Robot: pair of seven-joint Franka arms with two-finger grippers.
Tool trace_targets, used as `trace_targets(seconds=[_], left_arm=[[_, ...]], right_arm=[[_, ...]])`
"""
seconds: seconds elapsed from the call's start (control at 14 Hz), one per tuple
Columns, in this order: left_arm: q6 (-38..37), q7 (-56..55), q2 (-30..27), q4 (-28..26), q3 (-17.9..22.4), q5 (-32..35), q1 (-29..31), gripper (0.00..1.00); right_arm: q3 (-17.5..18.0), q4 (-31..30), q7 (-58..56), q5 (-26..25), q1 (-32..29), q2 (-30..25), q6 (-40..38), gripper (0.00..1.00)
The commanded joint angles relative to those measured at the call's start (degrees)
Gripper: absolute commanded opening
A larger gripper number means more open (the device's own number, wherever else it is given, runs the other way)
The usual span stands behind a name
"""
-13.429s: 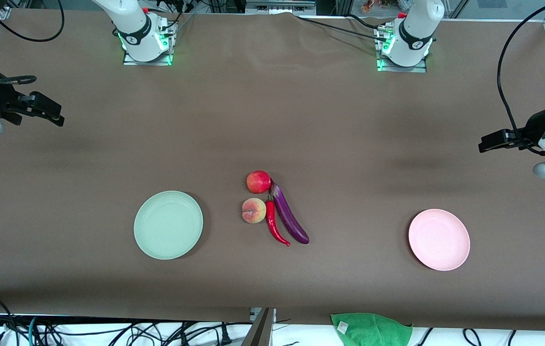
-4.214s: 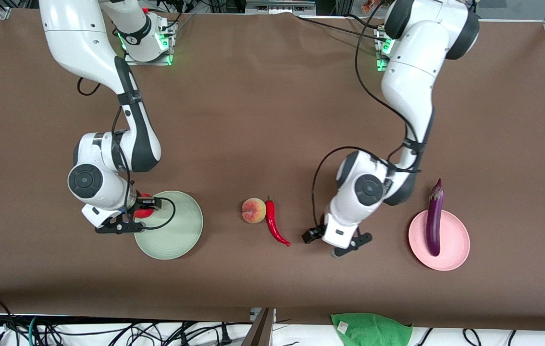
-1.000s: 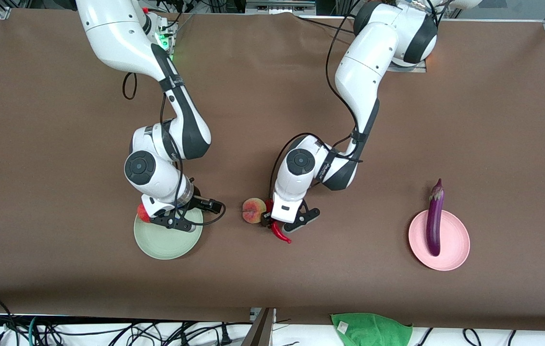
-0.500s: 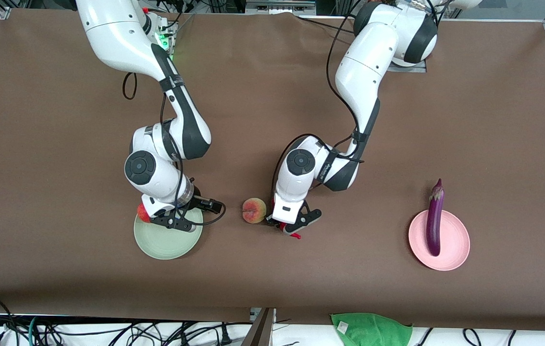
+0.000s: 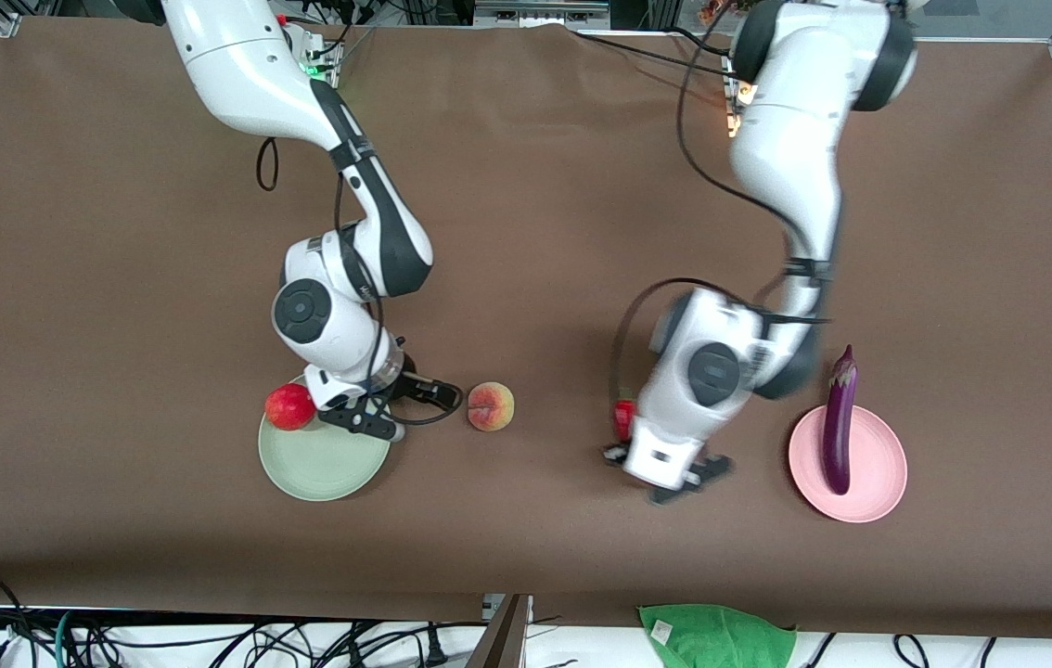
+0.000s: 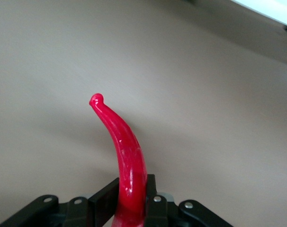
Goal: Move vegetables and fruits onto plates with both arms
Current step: 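Carry the chili to the pink plate while the right gripper lifts the peach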
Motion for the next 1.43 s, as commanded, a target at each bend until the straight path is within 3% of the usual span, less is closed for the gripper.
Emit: trace_targets(seconds=[0.0,0.43,0.79,1.0,1.07,1.14,1.21,1.29,1.36], left_arm=[[-5.0,15.0,-2.1,-1.3,-0.6,-1.3,6.3,0.00],[-6.5,35.7,-2.0,-4.2,-0.2,-1.4,16.6,0.00],[-6.3,47.5,-2.2,-7.2,0.2,-1.7,21.1,0.00],[-6.2,54.7,-2.1,-8.5,0.7,-6.4,23.5,0.01],[-6.1,56.2,-2.1,-8.7,1.8,-6.8,23.5,0.02],[-6.1,56.7,-2.1,-8.7,2.0,-7.7,23.6,0.09],[-6.1,57.0,-2.1,-8.7,2.1,-8.0,23.7,0.23],[-6.1,56.9,-2.1,-8.7,2.1,-8.0,23.7,0.46],[-6.1,56.8,-2.1,-8.6,2.0,-8.7,23.7,0.89]], right_arm=[[0.9,7.2,5.6,0.9,1.6,5.4,2.2,1.00],[0.8,10.1,7.0,0.7,5.2,11.7,11.5,1.00],[0.7,10.0,7.6,0.3,6.1,12.7,12.7,0.97],[0.5,10.1,7.0,-3.0,5.9,12.1,11.9,0.21],[0.3,10.1,6.6,-3.6,5.4,11.7,9.9,0.08],[-0.6,10.4,6.1,-3.9,4.6,11.1,6.6,0.03],[-1.1,11.5,4.3,-3.8,3.9,9.9,3.1,0.03],[-1.1,12.2,1.7,-3.8,2.4,8.6,-0.3,0.04],[-0.9,12.7,-1.5,-3.7,0.1,7.1,-3.7,0.04]])
